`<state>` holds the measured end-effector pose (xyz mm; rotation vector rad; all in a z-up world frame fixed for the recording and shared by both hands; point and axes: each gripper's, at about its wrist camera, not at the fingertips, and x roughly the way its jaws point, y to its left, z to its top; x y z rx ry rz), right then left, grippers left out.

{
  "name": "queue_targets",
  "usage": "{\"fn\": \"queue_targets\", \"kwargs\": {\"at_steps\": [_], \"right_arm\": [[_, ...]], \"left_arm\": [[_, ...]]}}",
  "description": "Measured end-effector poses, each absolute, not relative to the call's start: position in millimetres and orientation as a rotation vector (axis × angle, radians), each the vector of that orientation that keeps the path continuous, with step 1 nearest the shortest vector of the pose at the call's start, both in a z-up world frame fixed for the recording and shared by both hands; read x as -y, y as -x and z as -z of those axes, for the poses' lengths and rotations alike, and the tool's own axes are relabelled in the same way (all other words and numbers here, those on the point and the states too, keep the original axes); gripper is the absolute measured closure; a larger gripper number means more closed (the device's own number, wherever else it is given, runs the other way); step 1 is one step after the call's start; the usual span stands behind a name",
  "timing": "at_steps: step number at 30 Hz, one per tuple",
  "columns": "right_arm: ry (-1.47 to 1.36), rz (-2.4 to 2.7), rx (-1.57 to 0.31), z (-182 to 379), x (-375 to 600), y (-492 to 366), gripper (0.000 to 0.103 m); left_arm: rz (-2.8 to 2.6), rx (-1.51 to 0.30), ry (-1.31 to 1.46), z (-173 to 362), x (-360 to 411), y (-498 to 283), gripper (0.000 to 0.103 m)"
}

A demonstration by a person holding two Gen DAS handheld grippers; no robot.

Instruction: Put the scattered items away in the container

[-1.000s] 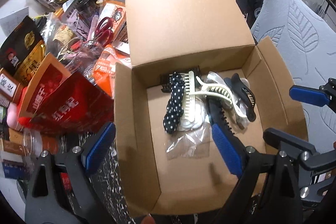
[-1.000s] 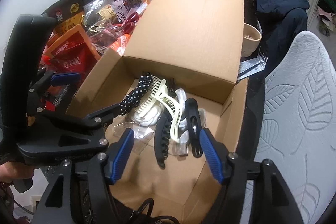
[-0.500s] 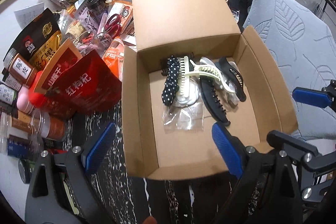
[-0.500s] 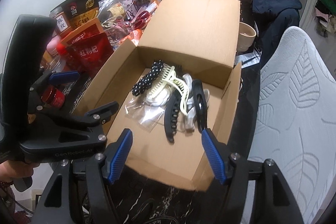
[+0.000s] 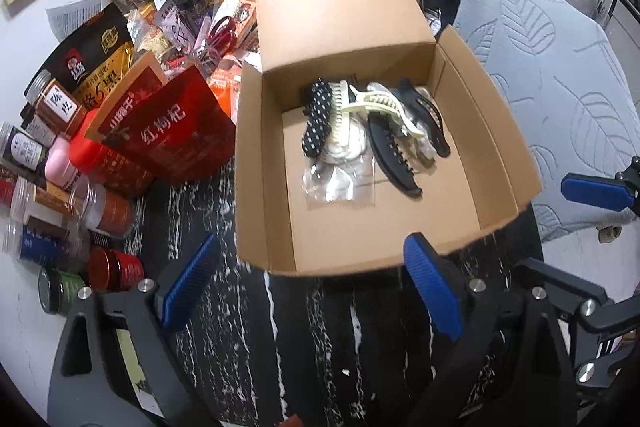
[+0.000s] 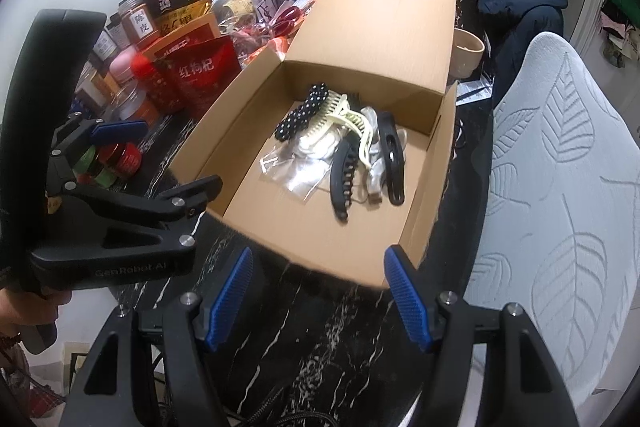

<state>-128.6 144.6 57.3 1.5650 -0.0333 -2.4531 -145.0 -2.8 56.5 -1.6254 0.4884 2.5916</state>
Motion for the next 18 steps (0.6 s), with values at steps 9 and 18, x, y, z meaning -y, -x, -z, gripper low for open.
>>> {"fn": "queue_targets", "kwargs": {"at_steps": [9, 18], "right_arm": [[-1.569, 2.436, 0.021, -61, -143, 101, 0.033], [-1.575, 2.425, 0.01, -65, -141, 75, 0.033]], "left_arm": [[-2.593, -0.441, 1.645, -57, -2, 114, 0.01], [-2.619, -0.414, 1.654, -69, -2, 90, 0.01]]}}
